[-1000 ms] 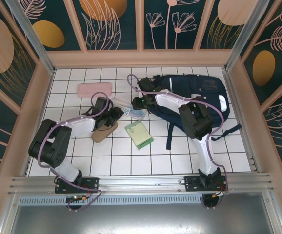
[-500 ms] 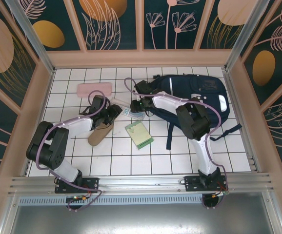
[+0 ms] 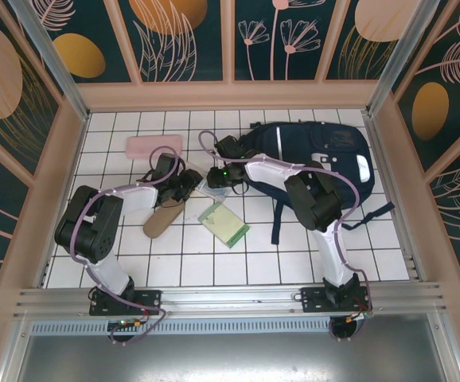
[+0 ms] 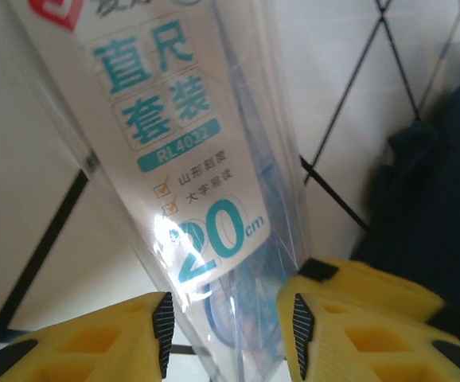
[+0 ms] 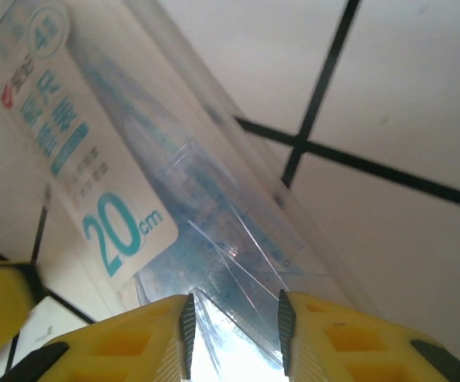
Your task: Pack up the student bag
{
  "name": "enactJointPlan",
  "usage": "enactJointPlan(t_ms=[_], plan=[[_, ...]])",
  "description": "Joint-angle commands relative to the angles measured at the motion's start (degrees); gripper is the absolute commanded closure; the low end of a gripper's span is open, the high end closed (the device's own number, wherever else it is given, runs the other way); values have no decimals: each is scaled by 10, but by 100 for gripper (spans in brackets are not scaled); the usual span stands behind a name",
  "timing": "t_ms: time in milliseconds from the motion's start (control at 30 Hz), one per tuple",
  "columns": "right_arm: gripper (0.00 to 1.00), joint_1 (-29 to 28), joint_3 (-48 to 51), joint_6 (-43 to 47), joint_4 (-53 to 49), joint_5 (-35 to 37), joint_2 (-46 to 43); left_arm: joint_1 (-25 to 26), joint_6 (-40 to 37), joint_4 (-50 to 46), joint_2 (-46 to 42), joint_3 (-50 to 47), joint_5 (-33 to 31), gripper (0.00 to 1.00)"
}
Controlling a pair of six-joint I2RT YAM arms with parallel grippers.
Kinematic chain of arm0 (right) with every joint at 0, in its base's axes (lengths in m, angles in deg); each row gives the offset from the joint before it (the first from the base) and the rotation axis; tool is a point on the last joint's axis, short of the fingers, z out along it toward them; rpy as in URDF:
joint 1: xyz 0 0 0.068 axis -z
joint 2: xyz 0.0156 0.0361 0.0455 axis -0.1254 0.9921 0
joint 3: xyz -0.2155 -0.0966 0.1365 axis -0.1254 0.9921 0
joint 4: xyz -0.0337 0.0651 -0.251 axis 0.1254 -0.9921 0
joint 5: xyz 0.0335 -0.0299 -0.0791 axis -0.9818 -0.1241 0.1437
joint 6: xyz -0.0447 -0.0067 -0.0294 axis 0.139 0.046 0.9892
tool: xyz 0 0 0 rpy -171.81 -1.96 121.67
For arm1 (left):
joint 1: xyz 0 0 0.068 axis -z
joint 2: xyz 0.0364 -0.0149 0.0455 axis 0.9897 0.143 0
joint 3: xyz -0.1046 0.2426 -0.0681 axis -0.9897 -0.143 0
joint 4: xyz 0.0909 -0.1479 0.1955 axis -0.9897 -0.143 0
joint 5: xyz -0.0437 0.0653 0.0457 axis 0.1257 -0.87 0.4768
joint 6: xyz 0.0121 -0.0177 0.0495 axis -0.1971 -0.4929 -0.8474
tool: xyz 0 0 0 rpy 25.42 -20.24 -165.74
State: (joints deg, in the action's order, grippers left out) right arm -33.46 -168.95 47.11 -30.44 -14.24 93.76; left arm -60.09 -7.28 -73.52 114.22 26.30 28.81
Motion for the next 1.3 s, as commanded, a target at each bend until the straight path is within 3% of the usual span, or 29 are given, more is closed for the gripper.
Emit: enactJointPlan(t_ms=[0, 400, 733, 1067, 1267], plan=[[63, -8, -3, -5, -33, -14, -23, 2, 11, -2, 20, 8, -16, 54], [61, 19, -60, 33, -47, 23, 21, 2, 1, 7, 54, 7, -22, 54], [63, 14, -65, 37, -48, -17, 65, 2, -2, 28, 68, 4, -17, 54], [68, -17, -12, -1, -23, -86, 22, 2, 10, 111, 54, -32, 6, 56], [68, -16, -2, -4, -22, -71, 21, 2, 10, 184, 24, -63, 17, 61]])
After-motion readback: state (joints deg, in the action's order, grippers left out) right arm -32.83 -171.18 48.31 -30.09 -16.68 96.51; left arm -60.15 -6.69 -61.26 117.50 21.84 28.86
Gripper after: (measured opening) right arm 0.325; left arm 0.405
